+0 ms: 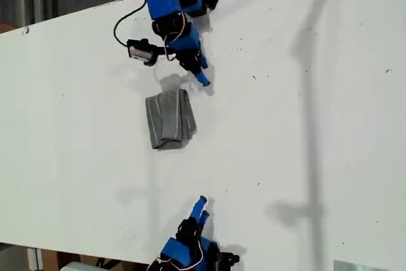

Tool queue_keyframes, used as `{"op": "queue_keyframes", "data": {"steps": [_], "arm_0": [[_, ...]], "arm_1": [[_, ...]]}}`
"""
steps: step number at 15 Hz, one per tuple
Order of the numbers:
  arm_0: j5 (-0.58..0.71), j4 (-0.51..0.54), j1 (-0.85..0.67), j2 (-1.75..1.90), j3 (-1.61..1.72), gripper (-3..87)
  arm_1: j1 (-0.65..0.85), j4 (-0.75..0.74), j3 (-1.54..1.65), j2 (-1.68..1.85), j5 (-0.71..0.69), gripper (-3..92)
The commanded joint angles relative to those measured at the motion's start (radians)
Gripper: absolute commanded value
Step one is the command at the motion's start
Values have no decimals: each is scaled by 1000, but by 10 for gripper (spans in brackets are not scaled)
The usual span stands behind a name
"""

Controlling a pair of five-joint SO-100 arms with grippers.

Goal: Grasp corners of a square towel and fold twice.

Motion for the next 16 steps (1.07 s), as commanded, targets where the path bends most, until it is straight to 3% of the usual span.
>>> {"op": "queue_keyframes", "data": {"steps": [1, 2, 5, 7, 9, 10, 11, 12, 13, 15, 16], "arm_0": [[29, -51, -75, 133, 123, 275], [89, 6, -158, 245, 176, 275], [258, -43, -411, 359, 267, 261], [298, -44, -525, 382, 293, 261], [279, -49, -546, 383, 318, 255], [181, -49, -537, 383, 319, 249], [199, -48, -532, 383, 318, 244], [103, -46, -511, 383, 318, 243], [172, -46, -509, 383, 318, 240], [545, -61, -509, 383, 324, 232], [529, -60, -509, 383, 324, 227]], "arm_1": [[-92, -91, 75, 12, 143, 248], [-63, -127, 94, -31, 153, 248], [160, -101, 29, -109, 86, 247], [345, -104, 51, -124, 64, 222], [449, -135, 48, -112, -123, 177], [466, -135, 48, -110, -114, 171], [463, -137, 49, -110, -92, 174], [453, -143, 49, -112, -89, 174], [449, -144, 49, -112, -89, 174], [443, -146, 49, -112, -89, 174], [439, -150, 48, -114, -89, 174]]}}
